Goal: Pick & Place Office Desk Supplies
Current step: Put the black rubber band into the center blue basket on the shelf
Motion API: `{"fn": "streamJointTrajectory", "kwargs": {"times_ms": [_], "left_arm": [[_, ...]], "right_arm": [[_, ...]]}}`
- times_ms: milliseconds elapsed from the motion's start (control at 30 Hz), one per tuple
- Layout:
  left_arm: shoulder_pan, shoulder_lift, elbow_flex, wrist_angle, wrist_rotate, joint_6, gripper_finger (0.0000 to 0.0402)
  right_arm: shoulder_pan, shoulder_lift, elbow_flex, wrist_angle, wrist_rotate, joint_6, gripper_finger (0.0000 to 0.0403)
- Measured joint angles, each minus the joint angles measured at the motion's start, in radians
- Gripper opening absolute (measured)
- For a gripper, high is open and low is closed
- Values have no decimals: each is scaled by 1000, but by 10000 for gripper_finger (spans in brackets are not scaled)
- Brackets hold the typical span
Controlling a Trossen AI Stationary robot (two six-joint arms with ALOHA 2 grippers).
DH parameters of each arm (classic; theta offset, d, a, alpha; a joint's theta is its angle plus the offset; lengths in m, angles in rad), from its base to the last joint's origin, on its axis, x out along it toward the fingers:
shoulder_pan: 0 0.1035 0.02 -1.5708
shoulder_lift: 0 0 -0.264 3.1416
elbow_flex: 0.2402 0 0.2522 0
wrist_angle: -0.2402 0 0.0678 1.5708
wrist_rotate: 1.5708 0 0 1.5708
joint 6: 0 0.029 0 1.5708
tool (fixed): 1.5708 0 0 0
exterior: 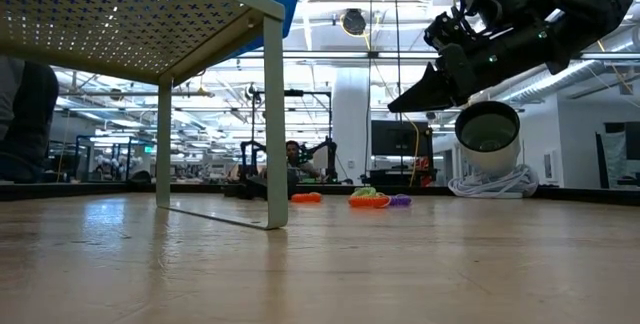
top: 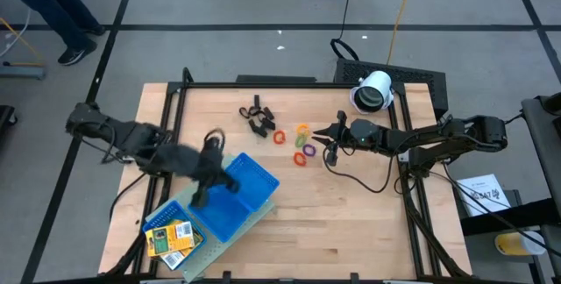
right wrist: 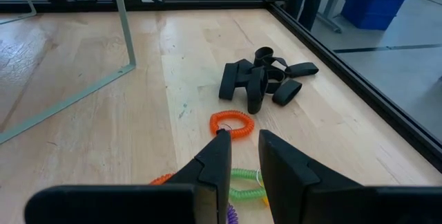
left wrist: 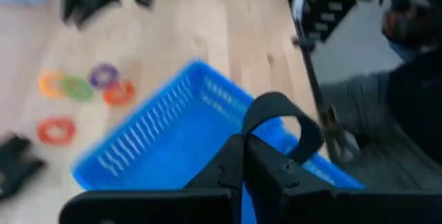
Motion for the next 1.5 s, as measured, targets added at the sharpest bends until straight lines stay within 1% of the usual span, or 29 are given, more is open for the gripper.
{"fn": "streamJointTrajectory", "kwargs": {"times_ms": [133,233,367,533,667,833,967,1133,1200,1367,1500], "left_arm": [[-111,0,0,-112,-43,-156,5],[-185,0,0,-150,-77,-244,14],[-250,0,0,-142,-93,-348,21],[-293,1,0,-137,-100,-446,22],[-307,1,0,-135,-130,-465,23],[-313,1,0,-127,-135,-468,23],[-312,1,0,-125,-151,-388,24],[-298,23,0,-150,-249,-383,24],[-282,32,-5,-161,-242,-435,24],[-249,55,-15,-175,-109,-577,24],[-239,70,-16,-173,-67,-640,30]], "right_arm": [[0,0,0,0,0,0,63],[0,0,0,0,0,0,63],[0,0,0,0,0,1,63],[0,0,0,0,0,1,63],[0,0,0,0,0,1,63],[0,0,0,0,0,4,63],[0,0,0,0,0,20,63],[0,0,0,0,1,20,63],[0,0,0,0,1,20,63],[0,0,0,0,1,19,63],[0,0,0,0,1,19,63]]}}
